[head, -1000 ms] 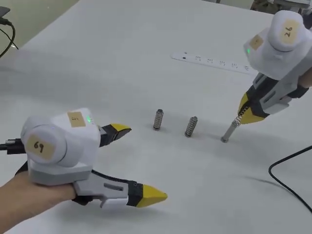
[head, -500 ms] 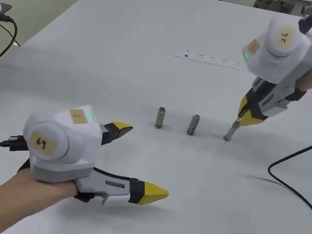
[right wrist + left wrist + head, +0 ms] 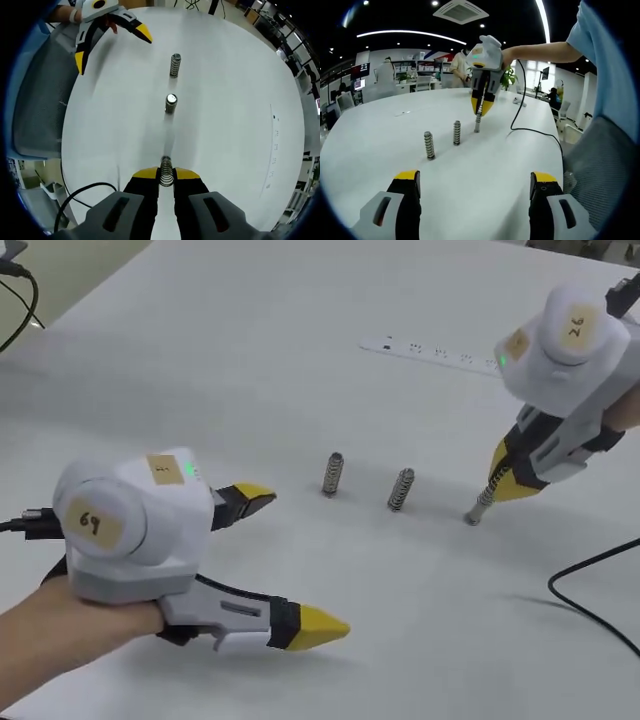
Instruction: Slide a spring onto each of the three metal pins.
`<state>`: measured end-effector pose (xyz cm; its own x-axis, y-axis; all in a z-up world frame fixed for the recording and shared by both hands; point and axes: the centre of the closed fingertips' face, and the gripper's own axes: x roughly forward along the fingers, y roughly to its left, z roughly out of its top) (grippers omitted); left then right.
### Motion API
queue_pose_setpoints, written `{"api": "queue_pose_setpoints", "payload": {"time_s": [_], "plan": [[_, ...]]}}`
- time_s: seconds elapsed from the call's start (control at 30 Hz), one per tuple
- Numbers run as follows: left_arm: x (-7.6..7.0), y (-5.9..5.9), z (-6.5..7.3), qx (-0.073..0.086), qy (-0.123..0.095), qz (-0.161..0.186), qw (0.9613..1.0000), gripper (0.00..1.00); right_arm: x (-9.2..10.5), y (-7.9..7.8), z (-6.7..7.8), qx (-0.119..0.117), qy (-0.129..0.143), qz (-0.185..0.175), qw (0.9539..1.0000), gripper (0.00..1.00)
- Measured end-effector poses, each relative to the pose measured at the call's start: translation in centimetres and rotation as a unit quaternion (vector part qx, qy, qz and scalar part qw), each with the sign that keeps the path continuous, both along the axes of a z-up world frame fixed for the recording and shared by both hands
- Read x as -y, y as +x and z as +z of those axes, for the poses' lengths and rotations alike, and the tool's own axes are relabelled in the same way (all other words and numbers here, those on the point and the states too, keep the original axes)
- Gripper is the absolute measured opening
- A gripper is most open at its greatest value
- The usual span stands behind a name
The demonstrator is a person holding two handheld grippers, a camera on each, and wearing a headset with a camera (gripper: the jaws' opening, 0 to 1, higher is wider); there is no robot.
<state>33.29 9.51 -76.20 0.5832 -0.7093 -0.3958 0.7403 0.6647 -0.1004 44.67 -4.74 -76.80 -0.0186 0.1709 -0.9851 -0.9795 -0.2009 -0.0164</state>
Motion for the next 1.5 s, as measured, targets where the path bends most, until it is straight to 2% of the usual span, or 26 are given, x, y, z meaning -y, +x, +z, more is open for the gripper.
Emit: {"api": "queue_pose_setpoints", "payload": {"time_s": [1.5], "plan": [[-0.2, 0.1, -0.1, -0.003, -0.001, -0.001, 1.0000, 0.86, -0.1, -0.9, -2.5, 0.000, -0.024, 0.003, 0.9997, 0.08]]}}
